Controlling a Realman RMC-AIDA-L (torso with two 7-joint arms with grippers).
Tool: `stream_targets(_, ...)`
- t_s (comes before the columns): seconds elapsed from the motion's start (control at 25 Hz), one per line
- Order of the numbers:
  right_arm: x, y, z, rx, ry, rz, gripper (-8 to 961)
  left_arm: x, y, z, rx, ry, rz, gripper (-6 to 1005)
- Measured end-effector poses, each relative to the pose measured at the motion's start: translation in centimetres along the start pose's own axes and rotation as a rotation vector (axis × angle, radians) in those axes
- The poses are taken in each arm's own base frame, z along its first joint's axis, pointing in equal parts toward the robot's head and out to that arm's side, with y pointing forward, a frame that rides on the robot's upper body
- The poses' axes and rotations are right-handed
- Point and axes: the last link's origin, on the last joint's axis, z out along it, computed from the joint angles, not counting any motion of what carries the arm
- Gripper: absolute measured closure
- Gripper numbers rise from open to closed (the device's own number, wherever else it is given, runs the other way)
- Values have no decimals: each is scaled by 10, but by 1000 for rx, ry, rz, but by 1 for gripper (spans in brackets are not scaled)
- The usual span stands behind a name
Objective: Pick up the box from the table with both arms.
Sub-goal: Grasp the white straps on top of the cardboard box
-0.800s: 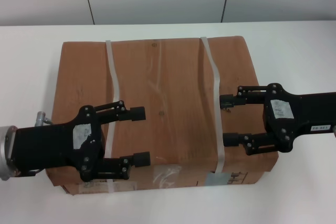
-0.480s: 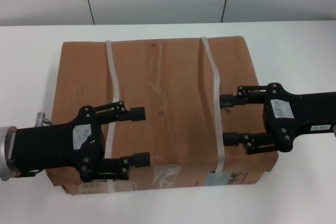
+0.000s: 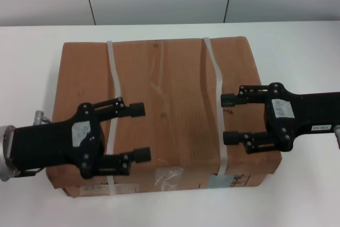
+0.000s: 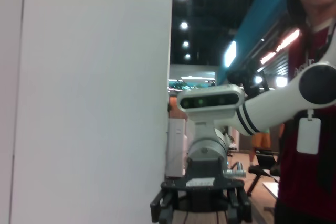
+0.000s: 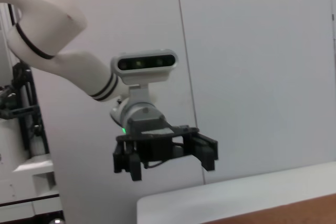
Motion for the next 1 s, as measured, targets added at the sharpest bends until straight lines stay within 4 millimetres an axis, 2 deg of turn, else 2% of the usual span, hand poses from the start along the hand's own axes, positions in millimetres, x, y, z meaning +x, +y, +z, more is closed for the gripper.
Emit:
stream_targets(0.12,2,-5,2,37,8,12,180,1,-2,-2,25,12,-16,195)
stream_targets(0.32,9,-25,-2,219,-11,122,181,1,-23,-11,180,2,-215,197)
stream_targets(0.56,26,-50,-17,455,-8,349,182,-17,-54,-13,401,-67,-378,197)
stream_targets(0.8,45,-57,-16,547,11,481,183,-32,-71,-10,543,-84,-470,198)
stream_targets(1.0,51,-61,-13,579,22,508,187,-40,-77,-13,616,-100,-501,198)
